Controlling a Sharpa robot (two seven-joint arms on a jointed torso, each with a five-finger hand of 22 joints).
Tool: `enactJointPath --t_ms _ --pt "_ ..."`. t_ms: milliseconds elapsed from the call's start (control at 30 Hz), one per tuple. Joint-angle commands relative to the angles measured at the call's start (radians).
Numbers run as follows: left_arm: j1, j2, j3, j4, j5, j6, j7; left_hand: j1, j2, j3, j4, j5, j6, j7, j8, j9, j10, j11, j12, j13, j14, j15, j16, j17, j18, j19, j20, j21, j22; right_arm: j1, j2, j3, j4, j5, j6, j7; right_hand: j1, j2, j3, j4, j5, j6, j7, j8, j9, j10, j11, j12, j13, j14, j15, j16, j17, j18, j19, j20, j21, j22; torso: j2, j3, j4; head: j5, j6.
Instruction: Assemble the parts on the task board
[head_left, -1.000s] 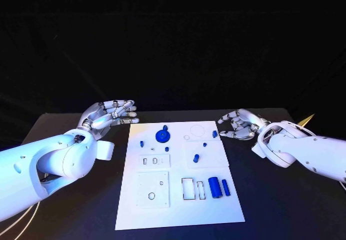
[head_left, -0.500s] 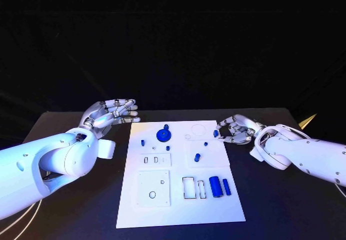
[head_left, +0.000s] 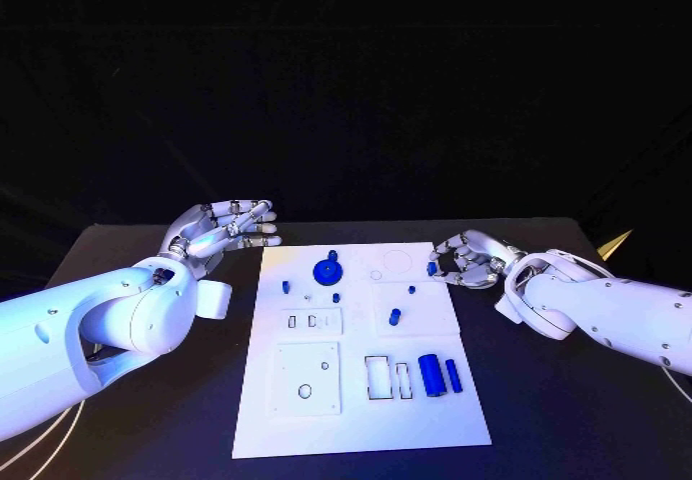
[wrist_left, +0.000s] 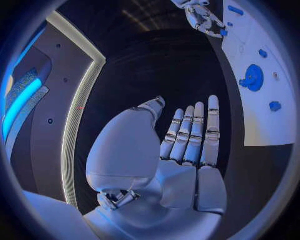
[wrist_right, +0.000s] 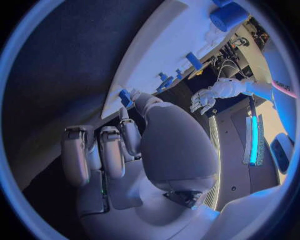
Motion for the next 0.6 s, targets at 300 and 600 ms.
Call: enactJointPath --t_ms 300,600 --pt "0.0 0.001 0.001 0.003 0.002 0.018 0.011 0.012 0.0 -0.007 0.0 -0.003 -0.003 0.046 0.005 0.0 -0.003 -0.002 -0.002 0.0 -0.006 0.001 0.006 0.001 0.01 -0.006 0.0 0.005 0.001 -0.001 0.017 0.0 -0.01 0.007 0.014 -0.001 0.002 0.017 0.023 -0.005 0.002 0.016 -0.001 0.009 0.001 0.006 0.0 0.006 0.069 0.103 0.001 0.007 0.245 -0.013 0.071 0.001 0.005 0.207 0.0 -0.0011 0.0019 -0.001 0.002" --pt "0.0 0.0 0.001 0.004 0.002 0.017 0.012 0.012 0.0 -0.007 0.0 -0.003 -0.003 0.046 0.005 0.0 -0.003 -0.002 -0.002 0.0 -0.006 0.001 0.006 0.001 0.01 -0.006 0.0 0.005 0.001 -0.001 0.022 0.0 -0.015 0.004 0.021 -0.009 -0.001 0.017 0.031 -0.009 0.002 0.026 -0.002 0.015 0.001 0.009 -0.001 0.009 0.072 0.104 0.0 0.008 0.248 -0.015 0.074 0.0 0.011 0.213 0.0 -0.0009 0.0004 0.002 0.0"
